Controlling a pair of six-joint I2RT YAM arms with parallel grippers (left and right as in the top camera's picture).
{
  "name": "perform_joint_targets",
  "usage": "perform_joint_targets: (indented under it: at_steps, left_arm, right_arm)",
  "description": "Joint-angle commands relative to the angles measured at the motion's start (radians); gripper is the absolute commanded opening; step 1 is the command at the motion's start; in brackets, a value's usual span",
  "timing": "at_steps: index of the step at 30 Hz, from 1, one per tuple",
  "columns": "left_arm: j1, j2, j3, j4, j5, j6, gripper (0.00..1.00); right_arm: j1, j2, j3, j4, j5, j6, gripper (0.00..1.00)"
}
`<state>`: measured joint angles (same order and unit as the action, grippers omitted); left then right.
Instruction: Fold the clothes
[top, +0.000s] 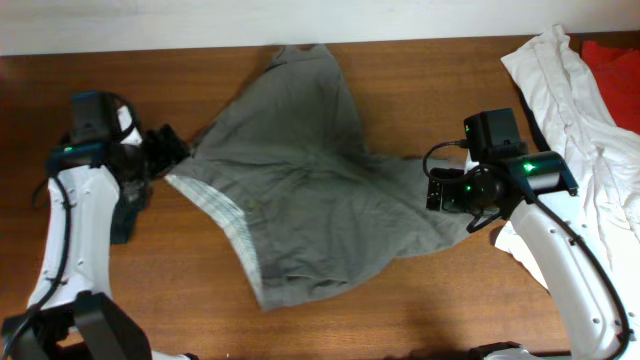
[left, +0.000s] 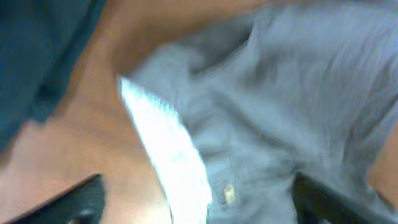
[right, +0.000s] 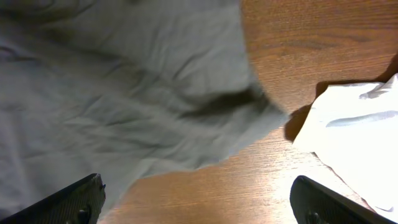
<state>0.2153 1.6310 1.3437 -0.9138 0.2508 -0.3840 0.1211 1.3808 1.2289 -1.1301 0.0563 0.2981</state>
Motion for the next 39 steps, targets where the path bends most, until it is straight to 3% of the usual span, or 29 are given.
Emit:
perform_joint_targets:
  at_steps: [1,6,12,16,20,26,30,32,35,39]
  left_arm:
    - [-0.031,0.001,-0.023,-0.117,0.071,0.023,0.99]
    - [-0.161,0.002,-0.122,-0.232,0.071,0.023,0.99]
    - [-0.335,0.002,-0.301,-0.216,0.106,0.023,0.94]
    - [-0.426,0.001,-0.407,-0.216,0.182,0.023,0.7]
    - [-0.459,0.001,-0.441,-0.213,0.202,0.023,0.59]
    - [-0.492,0.001,-0.486,-0.15,0.252,0.014,0.53]
    - [-0.501,0.001,-0.499,-0.089,0.25,0.008,0.28]
    - [-0.501,0.001,-0.499,-0.065,0.248,0.008,0.0]
    - [-0.5,0.001,-0.499,-0.06,0.195,0.008,0.0]
    - [-0.466,-0.007,-0.497,-0.098,-0.048,-0.046,0.0]
  right_arm:
    - [-0.007,-0.021,0.023,0.0,0.021,-0.006,0.99]
    - [-0.014,-0.002,0.022,0.0,0.046,-0.005,0.99]
    - [-0.026,0.019,0.021,-0.004,0.046,-0.006,0.99]
    - [-0.026,0.019,0.021,-0.003,0.047,-0.006,0.99]
    - [-0.026,0.019,0.021,-0.004,0.047,-0.006,0.99]
    - [-0.026,0.019,0.021,-0.008,0.047,-0.006,0.99]
    - [-0.026,0.019,0.021,-0.012,0.046,-0.006,0.99]
    - [-0.026,0.019,0.021,-0.018,0.046,-0.005,0.99]
    - [-0.026,0.019,0.021,-0.029,0.047,-0.005,0.99]
    - [-0.026,0.019,0.019,-0.04,0.045,-0.002,0.99]
